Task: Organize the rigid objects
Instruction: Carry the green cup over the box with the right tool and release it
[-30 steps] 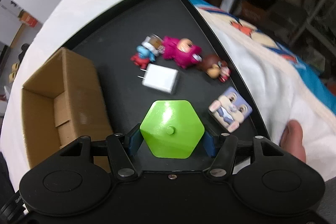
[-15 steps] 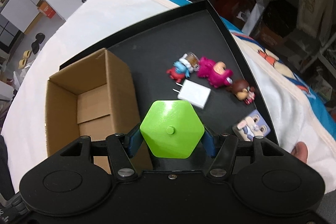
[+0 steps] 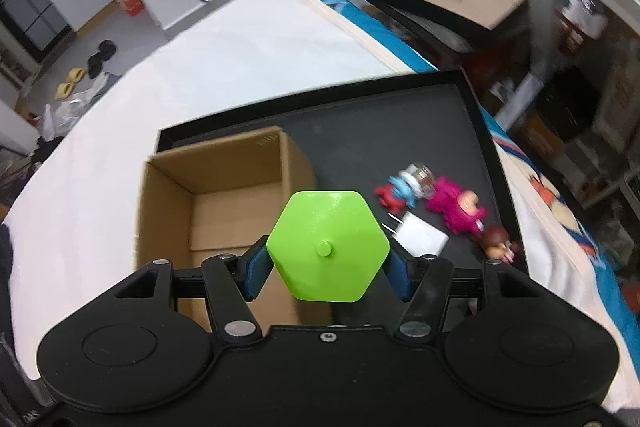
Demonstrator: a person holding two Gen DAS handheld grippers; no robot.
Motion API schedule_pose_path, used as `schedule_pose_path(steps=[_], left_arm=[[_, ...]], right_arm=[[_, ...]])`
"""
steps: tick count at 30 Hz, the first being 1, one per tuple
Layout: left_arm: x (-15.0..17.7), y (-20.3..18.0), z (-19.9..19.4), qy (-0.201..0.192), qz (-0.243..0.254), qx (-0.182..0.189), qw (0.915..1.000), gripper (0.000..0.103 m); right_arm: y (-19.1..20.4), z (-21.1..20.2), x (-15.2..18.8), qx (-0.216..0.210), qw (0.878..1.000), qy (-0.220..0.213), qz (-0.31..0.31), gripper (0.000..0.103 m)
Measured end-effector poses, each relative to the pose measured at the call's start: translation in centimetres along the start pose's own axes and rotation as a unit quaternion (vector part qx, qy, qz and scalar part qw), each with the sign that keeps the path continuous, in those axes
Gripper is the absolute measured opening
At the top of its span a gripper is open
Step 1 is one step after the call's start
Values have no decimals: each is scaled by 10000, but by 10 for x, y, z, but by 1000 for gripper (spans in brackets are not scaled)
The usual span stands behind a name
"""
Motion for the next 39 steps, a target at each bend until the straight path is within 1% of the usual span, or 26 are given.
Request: schedule_pose_path(steps=[3, 7, 13, 21, 31, 34, 37, 39], left_arm=[[0, 0, 0, -1, -8, 7, 10000, 20], [0, 0, -1, -10, -46, 36, 10000, 20], [1, 0, -3, -6, -38, 55, 10000, 21], [-1, 2, -1, 52, -147, 115, 9998, 21], [0, 3, 0, 41, -188, 109, 9998, 21], [-1, 3, 0, 40, -190, 95, 9998, 21], [-1, 2, 0, 38, -180, 70, 9998, 21], [-2, 2, 0, 38, -180, 59, 9998, 21]], right_arm=[[13, 2, -4, -140, 9998, 39, -119, 58], [32, 9, -6, -219, 9991, 109, -354, 58], [59, 26, -6, -321, 9970, 275, -646, 58], [82, 55, -5, -526, 9939, 532, -816, 58], [94, 78, -6, -782, 9909, 522, -964, 58], [96, 79, -9, -938, 9895, 427, -1014, 58], [100, 77, -12, -1160, 9867, 300, -1095, 61], [100, 77, -15, -1267, 9856, 342, -1064, 62]])
Point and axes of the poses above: each gripper's, at about its wrist camera, not at the fingertips, and z roughly the way its jaws point, y to its left, x to its underside, the point moved 5 cm from there along z, roughly the way its jaws point, and after that the axes turned 3 degrees about -x, right-handed, at the moved point
